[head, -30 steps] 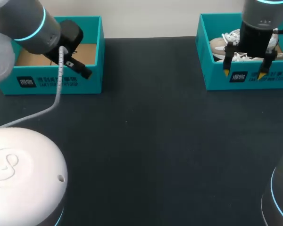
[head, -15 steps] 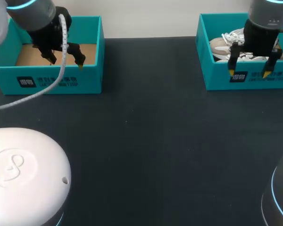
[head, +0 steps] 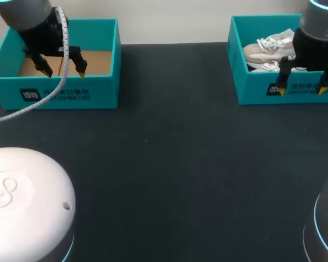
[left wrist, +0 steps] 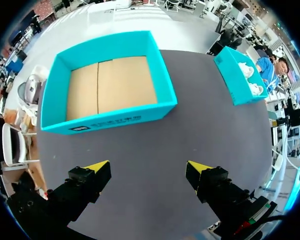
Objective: Take the shoe out of the shoebox, open the shoe tongue, remove and reinsert the insole, then place the shoe into the shoebox
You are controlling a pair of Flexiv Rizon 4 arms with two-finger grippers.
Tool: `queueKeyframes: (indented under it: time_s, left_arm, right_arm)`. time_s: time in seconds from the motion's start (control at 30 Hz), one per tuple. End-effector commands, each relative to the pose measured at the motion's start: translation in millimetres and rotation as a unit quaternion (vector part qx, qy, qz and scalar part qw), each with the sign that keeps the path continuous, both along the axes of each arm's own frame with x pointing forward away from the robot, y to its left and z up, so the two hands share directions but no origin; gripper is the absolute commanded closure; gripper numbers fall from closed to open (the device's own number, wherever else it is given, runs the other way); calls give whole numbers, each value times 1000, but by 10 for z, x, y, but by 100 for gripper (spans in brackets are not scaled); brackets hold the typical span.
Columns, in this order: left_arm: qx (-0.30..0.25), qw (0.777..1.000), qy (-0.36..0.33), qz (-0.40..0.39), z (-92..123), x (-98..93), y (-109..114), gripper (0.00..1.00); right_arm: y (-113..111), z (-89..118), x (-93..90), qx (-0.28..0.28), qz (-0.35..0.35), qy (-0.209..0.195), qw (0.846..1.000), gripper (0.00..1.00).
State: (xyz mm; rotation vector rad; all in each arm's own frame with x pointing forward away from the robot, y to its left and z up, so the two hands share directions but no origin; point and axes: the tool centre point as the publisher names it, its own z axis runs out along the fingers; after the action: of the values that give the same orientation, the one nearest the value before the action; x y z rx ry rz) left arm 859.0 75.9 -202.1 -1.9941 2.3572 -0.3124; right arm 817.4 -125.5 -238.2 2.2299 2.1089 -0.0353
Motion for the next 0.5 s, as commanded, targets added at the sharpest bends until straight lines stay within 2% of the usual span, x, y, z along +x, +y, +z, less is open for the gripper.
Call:
queueKeyframes:
  time_s: [0.03, 0.33, 0.5]
  left_arm:
    - [-2, 1000, 8, 11, 12, -31, 63, 0]
    - [10, 999, 44, 21, -42, -204, 142, 0]
    - [8, 998, 46, 40, -99, -259, 149, 0]
  right_arm:
    - [-54, -57, -10, 3, 6, 2, 1000, 0]
    - [-191, -149, 77, -7, 40, -11, 999, 0]
    - [-253, -194, 170, 8, 35, 11, 999, 0]
